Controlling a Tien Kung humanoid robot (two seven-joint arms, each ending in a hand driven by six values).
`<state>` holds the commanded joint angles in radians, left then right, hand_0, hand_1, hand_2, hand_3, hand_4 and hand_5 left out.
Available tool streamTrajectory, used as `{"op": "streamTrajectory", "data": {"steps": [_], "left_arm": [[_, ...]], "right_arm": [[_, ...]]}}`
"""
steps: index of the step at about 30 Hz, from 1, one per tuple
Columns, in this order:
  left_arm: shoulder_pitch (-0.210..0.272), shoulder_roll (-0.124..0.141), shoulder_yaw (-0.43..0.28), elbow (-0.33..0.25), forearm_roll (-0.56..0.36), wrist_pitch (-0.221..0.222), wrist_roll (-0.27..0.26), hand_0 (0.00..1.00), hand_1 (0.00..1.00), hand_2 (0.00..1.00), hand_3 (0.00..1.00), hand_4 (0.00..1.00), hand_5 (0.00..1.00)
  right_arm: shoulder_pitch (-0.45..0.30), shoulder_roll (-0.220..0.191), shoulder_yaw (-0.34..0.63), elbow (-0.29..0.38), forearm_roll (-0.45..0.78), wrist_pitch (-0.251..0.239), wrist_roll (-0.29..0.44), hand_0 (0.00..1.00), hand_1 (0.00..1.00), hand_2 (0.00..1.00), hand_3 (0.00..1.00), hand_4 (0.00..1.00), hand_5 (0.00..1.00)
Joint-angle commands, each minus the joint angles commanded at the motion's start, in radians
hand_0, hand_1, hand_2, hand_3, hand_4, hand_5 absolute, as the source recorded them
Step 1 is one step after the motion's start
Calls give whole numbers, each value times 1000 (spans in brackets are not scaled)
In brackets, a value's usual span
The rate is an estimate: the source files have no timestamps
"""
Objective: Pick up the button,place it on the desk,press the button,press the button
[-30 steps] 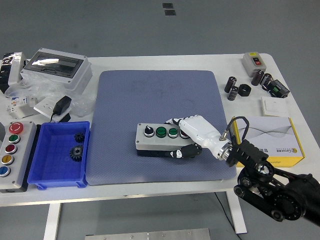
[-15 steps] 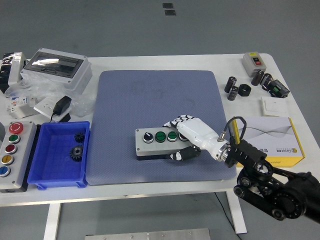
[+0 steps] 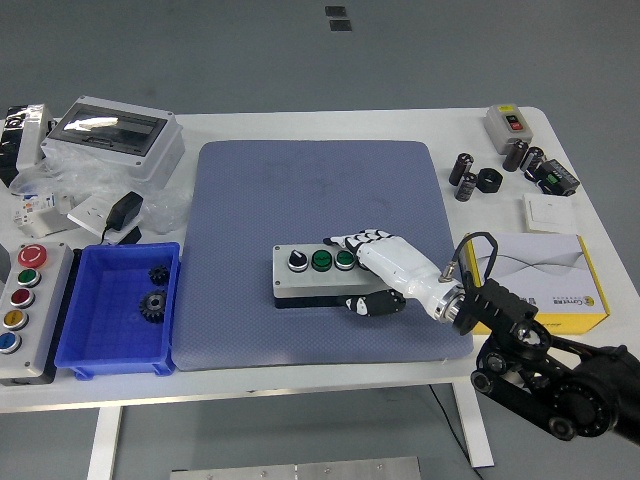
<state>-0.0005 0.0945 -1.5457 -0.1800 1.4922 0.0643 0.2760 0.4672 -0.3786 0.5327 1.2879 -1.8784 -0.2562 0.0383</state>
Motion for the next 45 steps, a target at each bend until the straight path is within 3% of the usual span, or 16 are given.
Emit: {"op": "streamTrajectory", "data": {"steps": [27,28,35,40,45], "left_arm": [[-3,-1,-4,0,10,-3,1,628,620,556,599,680,195],[-3,-1,-4,0,10,-3,1,627,620,555,598,676,188],[-3,-1,2,0,4,-3,1,627,621,553,595,676,186],[-3,0,3,0,1,-3,1,628,620,552,595,672,180],[2,-1,-2,0,2,-1,6,628,620,552,595,672,180]], "right_arm": [[6,-112,22,129,82,101,5,945,895,926,981,547,2],[5,-120,25,139,86,105,5,963,908,966,998,579,2],[-12,-181,62,229,132,147,11,968,921,984,998,595,2],[-57,-262,136,327,212,180,5,970,928,992,998,596,2],[-104,-337,247,434,306,210,-86,970,928,992,998,596,2]]}}
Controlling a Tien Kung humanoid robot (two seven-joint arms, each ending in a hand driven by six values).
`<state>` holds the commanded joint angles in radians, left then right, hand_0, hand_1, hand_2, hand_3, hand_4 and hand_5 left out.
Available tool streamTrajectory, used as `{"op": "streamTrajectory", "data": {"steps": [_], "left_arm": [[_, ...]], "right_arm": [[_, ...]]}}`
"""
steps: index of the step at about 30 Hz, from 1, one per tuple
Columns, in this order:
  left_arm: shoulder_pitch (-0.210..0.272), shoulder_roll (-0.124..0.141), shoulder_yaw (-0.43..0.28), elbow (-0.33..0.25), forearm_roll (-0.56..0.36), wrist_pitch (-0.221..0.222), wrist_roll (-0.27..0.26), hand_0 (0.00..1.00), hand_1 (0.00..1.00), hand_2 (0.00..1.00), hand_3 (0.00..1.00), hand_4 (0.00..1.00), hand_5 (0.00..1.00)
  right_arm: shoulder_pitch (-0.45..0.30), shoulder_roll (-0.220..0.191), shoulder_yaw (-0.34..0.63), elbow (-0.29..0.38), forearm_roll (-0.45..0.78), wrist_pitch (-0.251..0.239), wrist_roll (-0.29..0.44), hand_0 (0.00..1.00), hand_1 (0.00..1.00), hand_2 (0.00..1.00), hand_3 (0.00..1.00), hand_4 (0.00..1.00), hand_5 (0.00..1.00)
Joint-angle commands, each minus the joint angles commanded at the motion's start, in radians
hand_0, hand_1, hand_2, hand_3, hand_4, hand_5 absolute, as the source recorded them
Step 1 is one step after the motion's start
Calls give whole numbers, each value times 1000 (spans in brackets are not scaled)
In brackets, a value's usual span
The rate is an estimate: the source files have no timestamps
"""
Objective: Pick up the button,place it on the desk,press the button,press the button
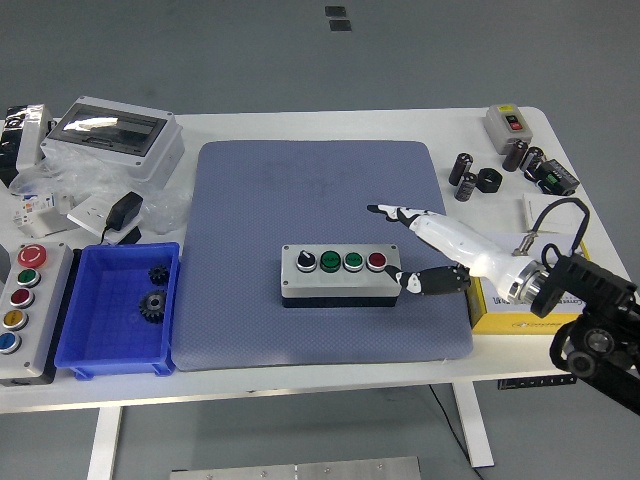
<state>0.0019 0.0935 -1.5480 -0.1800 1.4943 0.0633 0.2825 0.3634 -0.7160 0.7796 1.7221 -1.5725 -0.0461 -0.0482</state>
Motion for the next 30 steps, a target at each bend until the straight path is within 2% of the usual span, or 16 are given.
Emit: {"op": "streamTrajectory", "data": {"steps": [3,5,8,12,13,15,18,19,24,25,30], "left_arm": [[2,0,-4,0,3,1,2,627,621,552,595,668,169],[2,0,-6,0,5,1,2,627,621,552,595,668,169],[0,1,-3,0,3,2,2,627,620,552,594,666,159],[-1,1,2,0,-1,2,2,627,620,552,594,666,159],[-1,1,2,0,-1,2,2,627,621,550,594,665,158],[-1,2,2,0,-2,3,3,627,621,550,594,665,158],[0,2,2,0,-2,3,4,627,621,550,594,665,158],[0,2,1,0,-2,3,5,627,620,550,594,666,158],[-2,1,2,0,-2,3,6,627,620,550,594,666,158],[-2,1,2,0,-2,3,6,627,620,550,594,666,158],[-2,2,2,0,0,3,6,627,620,550,594,666,158]], "right_arm": [[-1,-26,60,57,15,80,-85,975,929,996,998,597,18],[13,-35,97,57,57,146,-144,975,929,996,998,597,18],[46,-30,118,57,130,254,-228,931,905,971,998,580,23],[83,-14,114,57,159,345,-295,931,905,971,998,580,23],[91,-11,111,57,161,364,-303,161,344,462,768,455,164],[111,-3,98,57,166,402,-315,161,344,462,768,455,164],[132,8,78,57,172,420,-321,161,344,462,768,455,164],[138,14,70,57,175,422,-321,107,222,269,743,356,90],[163,45,37,57,175,418,-322,107,222,269,743,356,90],[165,49,32,57,174,416,-322,71,155,220,735,304,52],[171,68,19,43,168,403,-318,71,155,220,735,304,52]]}}
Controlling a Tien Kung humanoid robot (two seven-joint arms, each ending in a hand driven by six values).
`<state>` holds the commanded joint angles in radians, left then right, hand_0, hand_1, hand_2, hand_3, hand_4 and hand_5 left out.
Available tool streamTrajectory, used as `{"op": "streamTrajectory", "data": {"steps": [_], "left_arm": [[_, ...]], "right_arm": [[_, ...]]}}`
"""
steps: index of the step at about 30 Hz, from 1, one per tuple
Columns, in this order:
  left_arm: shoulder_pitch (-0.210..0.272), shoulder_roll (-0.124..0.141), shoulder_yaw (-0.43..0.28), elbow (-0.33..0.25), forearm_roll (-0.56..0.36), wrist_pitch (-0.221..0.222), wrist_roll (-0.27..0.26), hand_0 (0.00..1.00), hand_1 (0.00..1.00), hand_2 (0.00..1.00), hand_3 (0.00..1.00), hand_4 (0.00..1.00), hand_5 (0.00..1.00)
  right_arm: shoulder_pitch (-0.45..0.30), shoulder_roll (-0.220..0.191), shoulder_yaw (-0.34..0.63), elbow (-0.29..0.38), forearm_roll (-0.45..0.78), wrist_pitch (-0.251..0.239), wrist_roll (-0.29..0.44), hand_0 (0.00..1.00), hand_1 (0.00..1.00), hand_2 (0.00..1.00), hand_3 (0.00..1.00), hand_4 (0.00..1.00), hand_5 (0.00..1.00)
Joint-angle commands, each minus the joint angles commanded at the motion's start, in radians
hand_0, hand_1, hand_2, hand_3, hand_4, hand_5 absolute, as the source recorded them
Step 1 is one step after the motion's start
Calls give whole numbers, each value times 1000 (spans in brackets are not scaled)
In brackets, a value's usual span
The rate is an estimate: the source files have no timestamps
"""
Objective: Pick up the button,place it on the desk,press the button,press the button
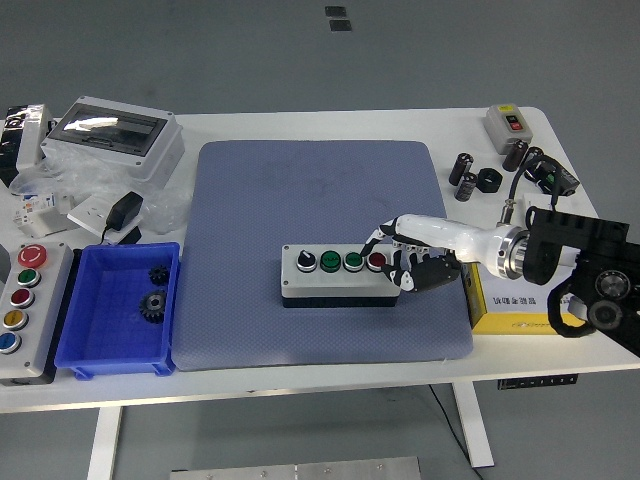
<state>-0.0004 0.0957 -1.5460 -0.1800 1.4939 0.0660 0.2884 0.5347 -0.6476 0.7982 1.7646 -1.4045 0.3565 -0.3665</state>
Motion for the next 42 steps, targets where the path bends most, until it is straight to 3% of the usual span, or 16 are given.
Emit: {"op": "streamTrajectory", "data": {"steps": [1,12,26,32,39,42], "left_arm": [[0,0,0,0,1,0,0,626,620,550,595,666,159],[-1,-1,2,0,-1,-1,-2,626,620,550,595,666,159],[-2,-2,9,0,-10,-1,-6,626,621,549,594,669,165],[-1,-3,13,0,-16,-1,-7,626,621,549,594,668,166],[1,-4,12,0,-16,-1,-7,626,620,550,594,669,167],[2,-5,10,0,-14,-1,-7,626,620,550,594,669,167]], "right_arm": [[1,4,-2,-7,-2,-4,1,32,114,165,724,267,22],[-6,45,-25,-102,-52,-36,1,22,103,156,719,254,5],[-22,70,-60,-161,-113,-65,-4,14,93,149,714,246,2],[-30,62,-33,-132,-83,-74,20,13,92,149,715,247,2],[-66,51,86,-59,20,-47,50,13,92,149,714,246,2],[-99,74,142,-76,20,-88,85,13,92,149,714,246,2]]}}
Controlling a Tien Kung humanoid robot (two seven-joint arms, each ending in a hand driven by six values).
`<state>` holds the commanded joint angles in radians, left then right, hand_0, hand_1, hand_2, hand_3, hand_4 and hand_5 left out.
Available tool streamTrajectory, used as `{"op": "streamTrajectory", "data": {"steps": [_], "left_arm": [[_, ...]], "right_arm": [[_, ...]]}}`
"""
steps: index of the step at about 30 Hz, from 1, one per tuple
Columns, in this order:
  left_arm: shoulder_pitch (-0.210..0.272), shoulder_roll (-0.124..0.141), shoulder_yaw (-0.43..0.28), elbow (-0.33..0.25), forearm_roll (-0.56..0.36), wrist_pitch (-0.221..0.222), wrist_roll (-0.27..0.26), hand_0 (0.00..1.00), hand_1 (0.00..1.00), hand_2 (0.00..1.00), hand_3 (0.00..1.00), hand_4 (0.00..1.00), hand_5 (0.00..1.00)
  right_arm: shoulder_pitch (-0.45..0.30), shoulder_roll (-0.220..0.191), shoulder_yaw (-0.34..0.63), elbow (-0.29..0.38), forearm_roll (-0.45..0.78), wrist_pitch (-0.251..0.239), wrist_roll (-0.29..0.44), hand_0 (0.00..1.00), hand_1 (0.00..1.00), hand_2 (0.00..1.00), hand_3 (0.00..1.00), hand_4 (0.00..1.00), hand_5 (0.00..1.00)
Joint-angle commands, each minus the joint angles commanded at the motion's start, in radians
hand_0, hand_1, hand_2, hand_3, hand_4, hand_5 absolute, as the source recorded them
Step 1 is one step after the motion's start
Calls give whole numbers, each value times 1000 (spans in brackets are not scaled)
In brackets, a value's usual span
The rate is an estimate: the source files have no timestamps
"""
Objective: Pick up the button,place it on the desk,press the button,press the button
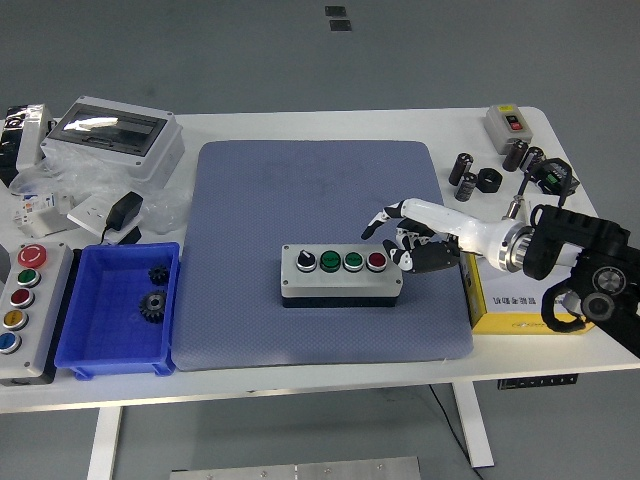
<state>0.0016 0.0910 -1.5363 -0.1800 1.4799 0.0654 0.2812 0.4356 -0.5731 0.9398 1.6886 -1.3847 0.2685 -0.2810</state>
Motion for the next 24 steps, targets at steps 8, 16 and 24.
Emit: {"op": "streamTrajectory", "data": {"steps": [8,16,24], "left_arm": [[10,-7,-1,0,-1,0,-2,626,620,547,593,669,170],[15,-5,-10,0,6,0,-7,626,620,547,593,668,170],[11,-3,-6,0,8,-2,-10,626,620,546,593,667,172]], "right_arm": [[-136,179,189,-139,80,-257,203,39,119,175,706,297,2],[-251,320,347,-198,260,-481,430,172,321,468,708,550,113],[-302,354,346,-238,356,-535,542,581,652,694,715,713,318]]}}
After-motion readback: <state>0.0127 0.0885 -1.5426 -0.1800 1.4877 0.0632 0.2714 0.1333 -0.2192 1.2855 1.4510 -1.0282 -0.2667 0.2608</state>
